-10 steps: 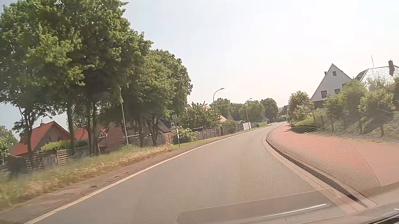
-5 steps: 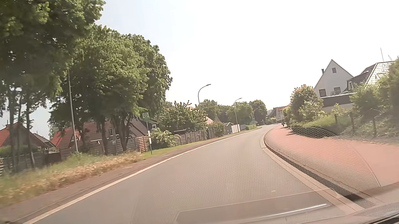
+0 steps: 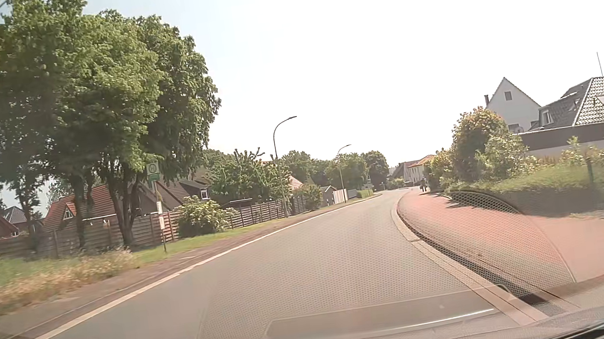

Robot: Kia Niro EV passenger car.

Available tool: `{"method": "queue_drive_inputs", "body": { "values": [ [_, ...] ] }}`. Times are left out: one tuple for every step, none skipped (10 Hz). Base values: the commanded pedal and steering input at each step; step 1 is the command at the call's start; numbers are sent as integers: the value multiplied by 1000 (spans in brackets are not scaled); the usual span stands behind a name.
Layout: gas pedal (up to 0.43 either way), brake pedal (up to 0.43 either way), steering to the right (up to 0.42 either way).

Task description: Follow the waypoints while adhering to traffic rules and regulations

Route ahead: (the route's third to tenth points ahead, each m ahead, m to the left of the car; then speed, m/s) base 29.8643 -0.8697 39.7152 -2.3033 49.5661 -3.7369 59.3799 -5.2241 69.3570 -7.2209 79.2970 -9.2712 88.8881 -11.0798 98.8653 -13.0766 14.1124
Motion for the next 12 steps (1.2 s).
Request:
{"method": "queue_drive_inputs", "body": {
  "values": [
    [39, 0, 24],
    [39, 0, 24],
    [39, 0, 24],
    [39, 0, 24],
    [39, 0, 23],
    [59, 0, 23],
    [79, 0, 22],
    [79, 0, 21],
    [79, 0, 21],
    [79, 0, 21],
    [79, 0, 21],
    [67, 0, 21]
  ]
}}
